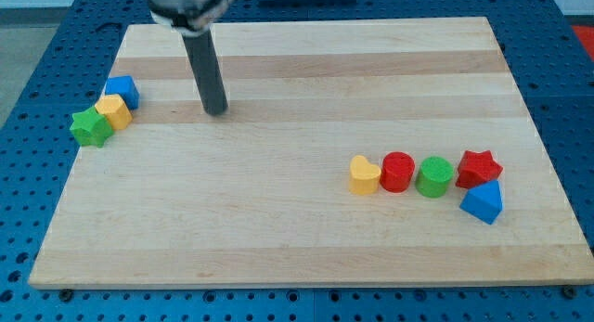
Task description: Push the yellow heart slightly up and left
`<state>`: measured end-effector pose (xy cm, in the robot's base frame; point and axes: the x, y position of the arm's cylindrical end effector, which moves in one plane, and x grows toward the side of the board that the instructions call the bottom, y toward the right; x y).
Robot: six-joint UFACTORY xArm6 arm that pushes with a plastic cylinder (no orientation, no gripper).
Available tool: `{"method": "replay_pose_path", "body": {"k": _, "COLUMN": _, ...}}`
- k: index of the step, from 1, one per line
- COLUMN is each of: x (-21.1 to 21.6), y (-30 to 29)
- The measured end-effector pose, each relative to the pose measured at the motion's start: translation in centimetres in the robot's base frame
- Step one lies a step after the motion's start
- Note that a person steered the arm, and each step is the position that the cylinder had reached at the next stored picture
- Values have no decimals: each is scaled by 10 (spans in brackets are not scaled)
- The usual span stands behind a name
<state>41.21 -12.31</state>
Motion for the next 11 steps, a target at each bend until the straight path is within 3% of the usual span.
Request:
{"method": "replay_pose_path", "body": {"k": 1, "x": 69, "y": 3}}
{"method": "replay_pose_path", "body": {"k": 2, "x": 115, "y": 41}}
{"method": "replay_pose_path", "body": {"k": 4, "x": 132, "y": 187}}
{"method": "replay_pose_path", "body": {"k": 5, "x": 130, "y": 220}}
{"method": "replay_pose_path", "body": {"k": 7, "x": 84, "y": 183}}
{"method": "replay_pose_path", "body": {"k": 10, "x": 50, "y": -20}}
{"method": "replay_pose_path", "body": {"k": 11, "x": 47, "y": -40}}
